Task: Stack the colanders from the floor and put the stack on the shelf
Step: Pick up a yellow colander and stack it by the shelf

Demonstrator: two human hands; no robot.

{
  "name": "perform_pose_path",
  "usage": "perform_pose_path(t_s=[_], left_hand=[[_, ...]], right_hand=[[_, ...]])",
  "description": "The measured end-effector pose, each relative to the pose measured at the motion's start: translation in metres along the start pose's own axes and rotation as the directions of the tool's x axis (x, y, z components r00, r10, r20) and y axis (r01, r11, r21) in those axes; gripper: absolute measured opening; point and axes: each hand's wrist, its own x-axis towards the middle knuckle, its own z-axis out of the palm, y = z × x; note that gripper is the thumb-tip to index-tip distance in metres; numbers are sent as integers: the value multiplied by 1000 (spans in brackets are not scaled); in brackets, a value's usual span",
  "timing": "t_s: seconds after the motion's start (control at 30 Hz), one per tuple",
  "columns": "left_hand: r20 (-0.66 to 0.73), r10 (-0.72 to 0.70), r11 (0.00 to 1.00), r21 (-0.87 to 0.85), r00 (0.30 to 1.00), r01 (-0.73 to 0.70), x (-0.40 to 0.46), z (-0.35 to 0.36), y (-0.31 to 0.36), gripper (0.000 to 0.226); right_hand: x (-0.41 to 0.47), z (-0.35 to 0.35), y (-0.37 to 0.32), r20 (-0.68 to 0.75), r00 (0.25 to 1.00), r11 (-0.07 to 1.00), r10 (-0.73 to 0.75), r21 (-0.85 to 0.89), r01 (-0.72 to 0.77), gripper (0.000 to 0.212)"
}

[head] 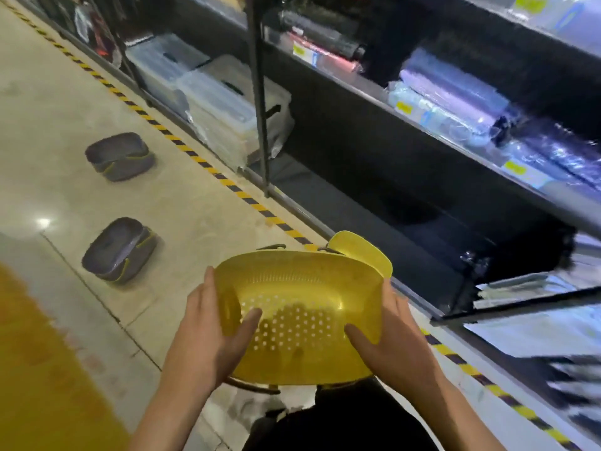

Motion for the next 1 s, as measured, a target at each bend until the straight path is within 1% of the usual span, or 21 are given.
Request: perform_pose_path(t_s=[0.07, 0.17, 0.23, 0.37, 0.47, 0.53, 0.63, 0.77, 0.9, 1.0], left_hand=[[30, 53, 998, 42, 998, -54, 16, 10, 20, 102], [62, 64, 995, 76, 996, -68, 44, 30, 55, 101], [77, 67, 991, 112, 995, -75, 64, 48, 80, 101], [110, 137, 975, 163, 984, -154, 107, 96, 134, 96], [185, 172, 966, 163, 968, -203, 136, 134, 159, 95], [233, 201, 963, 131, 951, -236, 158, 160, 170, 95], [288, 238, 963, 54, 927, -264, 191, 199, 181, 90], [366, 288, 951, 2, 885, -311, 228, 251, 180, 81], [418, 264, 954, 22, 869, -300, 276, 318, 158, 77], [436, 312, 929, 47, 844, -368, 315, 380, 144, 74]], right_hand=[[7, -8, 19, 10, 998, 996, 62, 68, -62, 97], [27, -18, 48, 42, 993, 984, 111, 136, -116, 98], [44, -26, 71, 4, 993, 974, 119, 196, -117, 95], [75, -42, 117, -86, 987, 960, 139, 255, -113, 92], [94, -51, 150, -123, 963, 931, 239, 310, -192, 95], [110, -50, 168, -118, 944, 915, 310, 307, -262, 98], [137, -42, 192, -134, 903, 883, 408, 310, -353, 96], [177, -20, 217, -139, 837, 814, 529, 362, -454, 93], [230, 20, 251, -138, 802, 770, 581, 412, -487, 90], [273, 56, 288, -184, 778, 761, 601, 429, -486, 88]])
